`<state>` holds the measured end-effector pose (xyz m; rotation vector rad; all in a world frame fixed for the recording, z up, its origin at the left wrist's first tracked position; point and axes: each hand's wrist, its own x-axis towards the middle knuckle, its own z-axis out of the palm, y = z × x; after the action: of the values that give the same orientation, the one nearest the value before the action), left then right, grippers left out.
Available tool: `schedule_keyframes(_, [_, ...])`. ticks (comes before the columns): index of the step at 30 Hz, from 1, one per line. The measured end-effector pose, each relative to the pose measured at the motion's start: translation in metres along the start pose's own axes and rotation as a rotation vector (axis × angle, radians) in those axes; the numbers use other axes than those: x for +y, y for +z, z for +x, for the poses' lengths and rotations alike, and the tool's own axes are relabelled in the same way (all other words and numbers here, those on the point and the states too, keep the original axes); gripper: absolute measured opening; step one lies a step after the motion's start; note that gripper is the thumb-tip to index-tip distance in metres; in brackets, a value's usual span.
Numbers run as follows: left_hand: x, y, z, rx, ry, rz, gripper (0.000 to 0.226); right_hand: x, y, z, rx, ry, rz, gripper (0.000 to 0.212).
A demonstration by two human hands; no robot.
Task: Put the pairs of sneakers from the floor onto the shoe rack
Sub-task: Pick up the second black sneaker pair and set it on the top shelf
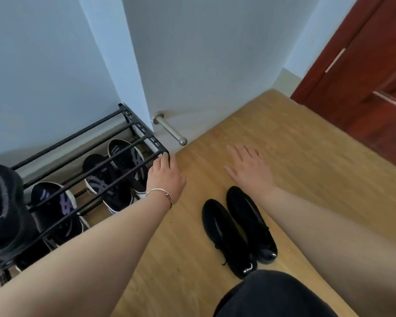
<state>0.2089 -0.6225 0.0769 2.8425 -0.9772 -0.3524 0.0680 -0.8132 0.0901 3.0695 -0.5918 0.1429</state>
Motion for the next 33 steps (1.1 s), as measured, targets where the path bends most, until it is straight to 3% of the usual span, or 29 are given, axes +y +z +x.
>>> schedule_keyframes(4, [0.027,0.026,-0.002,0.017,-0.035,-0.026,0.067,0.043,0.032,-0.033,-0.124,0.114,-0.017,0.059])
schedule_keyframes(8, [0.045,0.064,-0.007,0.058,0.049,0.049,0.073,0.073,0.067,-0.064,-0.238,0.214,-0.03,0.059])
schedule_keyframes(19, [0.075,0.19,-0.068,-0.284,-0.18,0.003,0.063,0.097,0.154,-0.154,-0.518,0.453,0.123,0.065])
schedule_keyframes(25, [0.095,0.219,-0.088,-0.399,-0.494,-0.442,0.06,0.086,0.17,-0.162,-0.542,0.822,0.578,0.065])
schedule_keyframes(27, [0.098,0.218,-0.09,-0.408,-0.587,-0.599,0.052,0.084,0.171,-0.164,-0.578,0.849,0.698,0.053])
schedule_keyframes(33, [0.093,0.214,-0.087,-0.367,-0.686,-0.811,0.036,0.085,0.178,-0.171,-0.613,0.925,0.797,0.062])
